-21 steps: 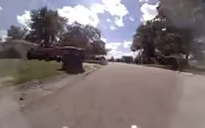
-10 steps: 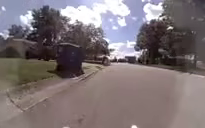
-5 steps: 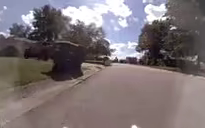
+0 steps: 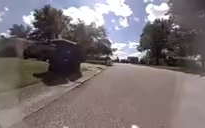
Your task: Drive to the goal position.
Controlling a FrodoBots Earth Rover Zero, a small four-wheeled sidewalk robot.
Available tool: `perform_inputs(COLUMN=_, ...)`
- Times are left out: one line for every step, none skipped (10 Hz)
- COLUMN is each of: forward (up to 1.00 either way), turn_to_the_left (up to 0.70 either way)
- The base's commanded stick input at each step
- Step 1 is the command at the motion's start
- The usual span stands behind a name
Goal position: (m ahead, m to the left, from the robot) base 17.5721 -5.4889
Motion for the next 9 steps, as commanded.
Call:
perform_inputs(forward=0.85, turn_to_the_left=0.0)
perform_inputs(forward=0.85, turn_to_the_left=0.0)
perform_inputs(forward=0.85, turn_to_the_left=0.0)
perform_inputs(forward=0.85, turn_to_the_left=0.0)
perform_inputs(forward=0.85, turn_to_the_left=0.0)
perform_inputs(forward=0.85, turn_to_the_left=0.0)
perform_inputs(forward=0.85, turn_to_the_left=0.0)
perform_inputs(forward=0.85, turn_to_the_left=0.0)
perform_inputs(forward=0.85, turn_to_the_left=0.0)
